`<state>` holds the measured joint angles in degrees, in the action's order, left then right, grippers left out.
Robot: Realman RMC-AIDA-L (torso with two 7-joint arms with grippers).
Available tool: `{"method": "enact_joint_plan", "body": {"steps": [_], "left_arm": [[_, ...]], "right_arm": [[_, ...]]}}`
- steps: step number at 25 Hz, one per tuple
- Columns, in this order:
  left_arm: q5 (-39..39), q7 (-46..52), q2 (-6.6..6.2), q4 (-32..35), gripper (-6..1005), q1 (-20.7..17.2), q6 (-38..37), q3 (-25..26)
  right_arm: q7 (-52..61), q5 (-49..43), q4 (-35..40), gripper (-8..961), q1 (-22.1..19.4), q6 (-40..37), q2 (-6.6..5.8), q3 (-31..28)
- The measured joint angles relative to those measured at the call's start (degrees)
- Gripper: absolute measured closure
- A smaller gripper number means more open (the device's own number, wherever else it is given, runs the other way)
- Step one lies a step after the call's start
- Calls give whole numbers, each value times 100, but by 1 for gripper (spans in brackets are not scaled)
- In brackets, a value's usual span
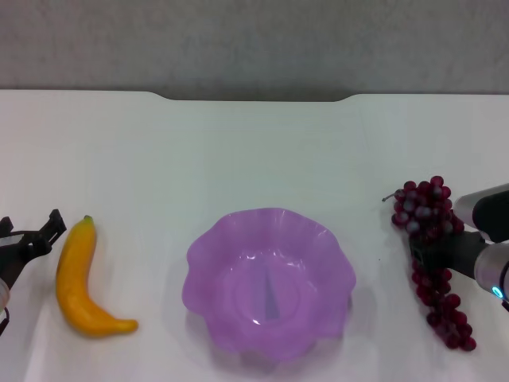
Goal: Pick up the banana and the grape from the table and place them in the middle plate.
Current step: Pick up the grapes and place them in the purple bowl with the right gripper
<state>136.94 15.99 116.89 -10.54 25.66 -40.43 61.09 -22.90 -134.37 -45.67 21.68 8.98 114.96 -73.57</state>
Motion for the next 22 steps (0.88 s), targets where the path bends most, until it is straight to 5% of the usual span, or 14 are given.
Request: {"method": "enact_joint_plan", "body": {"steps": [10,22], "left_arm": [[0,0,0,0,105,10,0,0],[-9,-4,0,0,105,-5,-5,67]], "right_arm": [[50,-1,30,510,-131,-880,5,652],[307,-10,483,517,-614,-4054,14,2122]]}}
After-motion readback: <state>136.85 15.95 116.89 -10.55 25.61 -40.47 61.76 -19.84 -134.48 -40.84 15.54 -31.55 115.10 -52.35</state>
